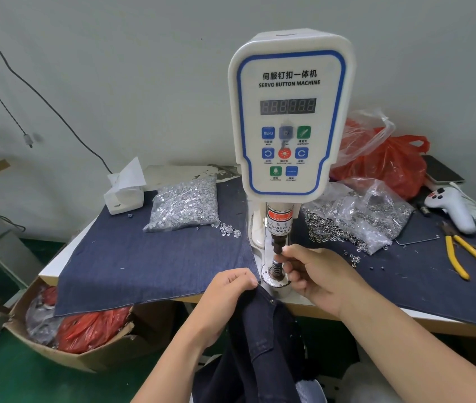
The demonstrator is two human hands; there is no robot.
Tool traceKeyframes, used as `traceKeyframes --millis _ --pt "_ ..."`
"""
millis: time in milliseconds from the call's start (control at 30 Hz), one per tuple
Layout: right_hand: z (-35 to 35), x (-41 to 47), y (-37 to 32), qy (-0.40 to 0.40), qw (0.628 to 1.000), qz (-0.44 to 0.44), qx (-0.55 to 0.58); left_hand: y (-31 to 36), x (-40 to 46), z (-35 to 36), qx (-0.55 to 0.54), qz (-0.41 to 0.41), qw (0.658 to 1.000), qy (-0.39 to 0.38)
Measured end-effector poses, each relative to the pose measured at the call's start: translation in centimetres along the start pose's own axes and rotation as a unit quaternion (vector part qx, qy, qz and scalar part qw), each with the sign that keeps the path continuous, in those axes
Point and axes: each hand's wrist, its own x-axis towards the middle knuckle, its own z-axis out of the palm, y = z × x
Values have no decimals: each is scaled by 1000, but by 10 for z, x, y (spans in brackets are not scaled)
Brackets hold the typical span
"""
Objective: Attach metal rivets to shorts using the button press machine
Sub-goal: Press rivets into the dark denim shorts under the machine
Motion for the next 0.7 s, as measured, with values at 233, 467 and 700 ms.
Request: traceKeyframes --millis 233,467,700 --pt "4 -3 1 -12 999 -4 39 1 0 1 -5 5 1000 0" --pt "3 -5 1 -9 999 -37 9 2 -1 1 -6 3 1000 -2" --pt "1 -9 4 -33 996 -8 77 0 -1 0 -10 3 1000 -9"
